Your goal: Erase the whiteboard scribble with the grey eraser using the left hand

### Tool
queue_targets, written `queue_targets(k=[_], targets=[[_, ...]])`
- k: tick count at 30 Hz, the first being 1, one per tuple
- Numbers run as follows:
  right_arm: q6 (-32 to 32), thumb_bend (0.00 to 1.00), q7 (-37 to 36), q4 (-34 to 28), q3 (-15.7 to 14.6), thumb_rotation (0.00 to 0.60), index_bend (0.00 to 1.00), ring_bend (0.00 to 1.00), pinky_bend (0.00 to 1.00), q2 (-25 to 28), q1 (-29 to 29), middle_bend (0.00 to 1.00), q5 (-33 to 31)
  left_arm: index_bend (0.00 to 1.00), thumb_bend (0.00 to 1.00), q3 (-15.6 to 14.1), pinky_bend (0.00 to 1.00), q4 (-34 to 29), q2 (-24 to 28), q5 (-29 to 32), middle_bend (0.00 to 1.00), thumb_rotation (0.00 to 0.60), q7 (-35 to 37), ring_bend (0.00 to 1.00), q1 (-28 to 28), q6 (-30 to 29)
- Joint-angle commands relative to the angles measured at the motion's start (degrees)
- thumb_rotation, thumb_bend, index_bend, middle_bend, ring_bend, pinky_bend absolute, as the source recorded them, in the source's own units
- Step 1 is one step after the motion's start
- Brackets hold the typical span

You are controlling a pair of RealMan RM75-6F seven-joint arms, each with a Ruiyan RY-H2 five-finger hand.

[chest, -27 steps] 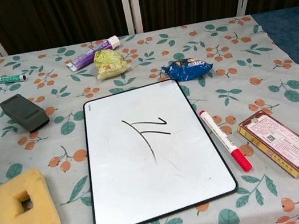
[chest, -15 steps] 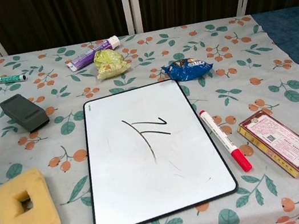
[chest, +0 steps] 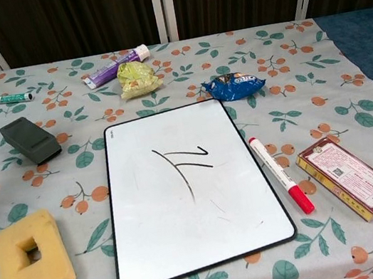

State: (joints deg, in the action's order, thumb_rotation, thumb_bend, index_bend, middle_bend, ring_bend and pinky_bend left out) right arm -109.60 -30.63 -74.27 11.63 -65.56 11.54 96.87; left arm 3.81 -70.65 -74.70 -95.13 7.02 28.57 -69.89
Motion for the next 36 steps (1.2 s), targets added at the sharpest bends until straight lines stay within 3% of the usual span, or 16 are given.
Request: queue_targets(k=[1,15,36], targets=[[-0.2,0.54,0.5,-0.4,-0.1,0.600,0.00,0.00,0.01,0.2,-0.2,0.00,0.3,0.09,0.26,-2.3,0.19,4.9,0.0,-2.1,0.09,0.600,-1.7,0.07,5.2,7.5],[-1.0,0.55,2.3,-2.2,-0.3,0.600,0.00,0.00,0.01,1.1,-1.1,0.00,0.5,0.09,0.26,-8.4,0.21,11.2,-4.2,-9.3,0.09,0.600,-4.4,0.07,14.8,16.8],[0.2,0.54,2.3,-1.9,-0.2,0.600,0.00,0.00,0.01,0.7,-1.2,0.00,-0.3,0.18,0.33,-10.7,0.26,13.6,-5.7,-5.2,0.24,0.600,-1.2,0.12,17.8,21.4]])
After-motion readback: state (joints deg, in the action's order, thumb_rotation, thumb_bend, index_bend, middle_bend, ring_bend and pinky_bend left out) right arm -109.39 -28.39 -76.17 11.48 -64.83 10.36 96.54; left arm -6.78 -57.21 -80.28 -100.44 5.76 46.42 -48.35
